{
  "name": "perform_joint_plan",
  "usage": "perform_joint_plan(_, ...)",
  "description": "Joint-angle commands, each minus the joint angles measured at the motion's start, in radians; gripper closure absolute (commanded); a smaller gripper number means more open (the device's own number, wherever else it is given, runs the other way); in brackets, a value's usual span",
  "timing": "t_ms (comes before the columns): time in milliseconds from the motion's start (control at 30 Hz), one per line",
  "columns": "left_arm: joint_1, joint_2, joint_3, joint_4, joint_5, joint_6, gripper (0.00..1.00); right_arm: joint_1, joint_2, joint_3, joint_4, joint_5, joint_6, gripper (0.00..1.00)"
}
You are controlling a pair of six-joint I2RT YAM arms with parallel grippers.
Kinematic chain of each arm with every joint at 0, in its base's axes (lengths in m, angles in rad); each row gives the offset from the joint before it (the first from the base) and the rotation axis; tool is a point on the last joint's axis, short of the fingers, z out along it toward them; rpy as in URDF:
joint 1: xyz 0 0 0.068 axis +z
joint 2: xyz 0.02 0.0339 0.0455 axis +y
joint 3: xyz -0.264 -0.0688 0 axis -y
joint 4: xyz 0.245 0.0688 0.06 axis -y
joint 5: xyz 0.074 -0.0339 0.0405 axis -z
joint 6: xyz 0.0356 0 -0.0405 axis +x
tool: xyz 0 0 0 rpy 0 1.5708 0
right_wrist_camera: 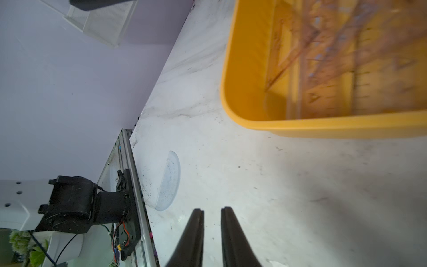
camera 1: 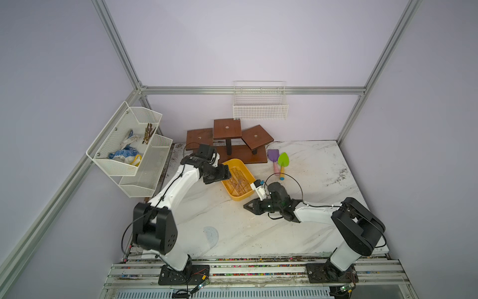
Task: Put the scattered rulers into the storage box
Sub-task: Place the ruler in the storage box.
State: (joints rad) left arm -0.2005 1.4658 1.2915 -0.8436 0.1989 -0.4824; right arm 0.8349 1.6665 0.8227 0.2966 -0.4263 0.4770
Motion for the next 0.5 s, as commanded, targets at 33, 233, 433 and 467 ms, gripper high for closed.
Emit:
perform_joint_plan(33, 0.123, -0.209, -0.281, 0.014, -0.168, -0.140, 0.18, 0.221, 0.053, 0.152, -0.221, 0.340, -0.134, 0.53)
perform_joint_plan(233, 0.293, -0.373, -0.454, 0.031, -0.148, -0.168, 0.17, 0.446, 0.250, 0.417, -0.412, 0.599, -0.221, 0.19)
perform_joint_plan(433, 0.334, -0.392, -0.457, 0.037, -0.116, -0.173, 0.13, 0.496, 0.441, 0.605, -0.541, 0.663, -0.224, 0.06)
perform_joint_plan(467, 0.337, -0.389, -0.458, 0.040, -0.110, -0.173, 0.13, 0.496, 0.458, 0.622, -0.557, 0.676, -0.221, 0.06)
